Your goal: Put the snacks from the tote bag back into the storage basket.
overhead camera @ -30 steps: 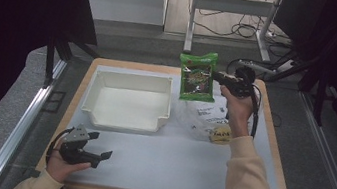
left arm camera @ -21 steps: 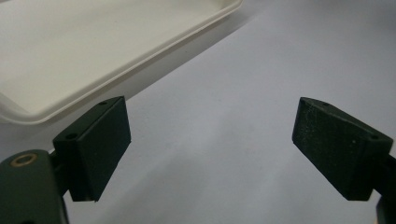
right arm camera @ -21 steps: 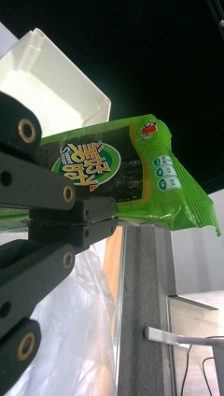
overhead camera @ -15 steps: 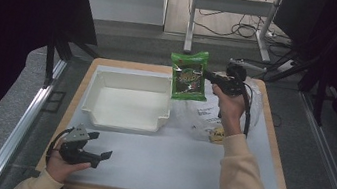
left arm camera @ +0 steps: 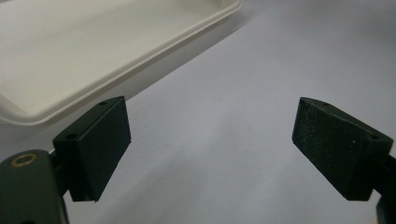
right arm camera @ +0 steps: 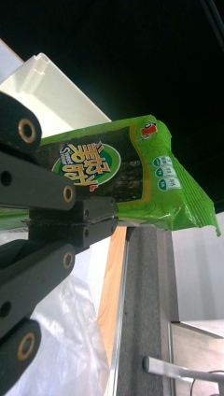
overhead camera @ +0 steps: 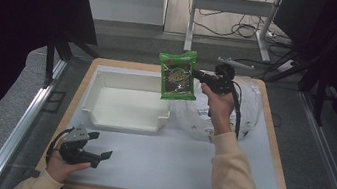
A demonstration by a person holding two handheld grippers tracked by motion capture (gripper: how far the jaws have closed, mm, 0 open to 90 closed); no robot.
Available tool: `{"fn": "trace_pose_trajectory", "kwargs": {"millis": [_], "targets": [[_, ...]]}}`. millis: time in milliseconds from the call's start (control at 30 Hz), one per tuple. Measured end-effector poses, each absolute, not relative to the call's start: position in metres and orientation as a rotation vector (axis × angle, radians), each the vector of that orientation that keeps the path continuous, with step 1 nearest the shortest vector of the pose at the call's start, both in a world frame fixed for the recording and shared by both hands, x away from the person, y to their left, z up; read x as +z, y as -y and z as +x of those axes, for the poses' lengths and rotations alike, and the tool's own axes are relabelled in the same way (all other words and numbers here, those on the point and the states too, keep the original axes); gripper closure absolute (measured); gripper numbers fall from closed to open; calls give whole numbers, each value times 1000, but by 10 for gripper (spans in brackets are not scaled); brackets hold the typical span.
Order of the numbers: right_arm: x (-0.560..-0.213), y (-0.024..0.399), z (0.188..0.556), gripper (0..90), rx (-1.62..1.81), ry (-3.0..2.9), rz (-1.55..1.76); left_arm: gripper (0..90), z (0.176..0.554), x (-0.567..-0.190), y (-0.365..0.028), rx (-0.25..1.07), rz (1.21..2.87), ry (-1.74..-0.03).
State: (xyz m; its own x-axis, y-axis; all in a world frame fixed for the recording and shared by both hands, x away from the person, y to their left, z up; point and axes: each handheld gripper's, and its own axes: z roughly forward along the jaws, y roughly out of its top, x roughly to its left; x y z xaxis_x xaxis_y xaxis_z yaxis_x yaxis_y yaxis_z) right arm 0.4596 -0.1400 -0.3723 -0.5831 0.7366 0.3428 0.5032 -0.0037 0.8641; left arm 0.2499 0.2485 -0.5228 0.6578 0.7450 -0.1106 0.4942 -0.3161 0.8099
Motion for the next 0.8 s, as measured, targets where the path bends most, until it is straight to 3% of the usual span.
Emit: {"fn": "trace_pose_trajectory", "kwargs": {"millis": [800], "targets": [[-380, 108, 463, 897, 1665, -2104, 1288, 115, 250, -523, -248, 354, 1991, -960]]}}
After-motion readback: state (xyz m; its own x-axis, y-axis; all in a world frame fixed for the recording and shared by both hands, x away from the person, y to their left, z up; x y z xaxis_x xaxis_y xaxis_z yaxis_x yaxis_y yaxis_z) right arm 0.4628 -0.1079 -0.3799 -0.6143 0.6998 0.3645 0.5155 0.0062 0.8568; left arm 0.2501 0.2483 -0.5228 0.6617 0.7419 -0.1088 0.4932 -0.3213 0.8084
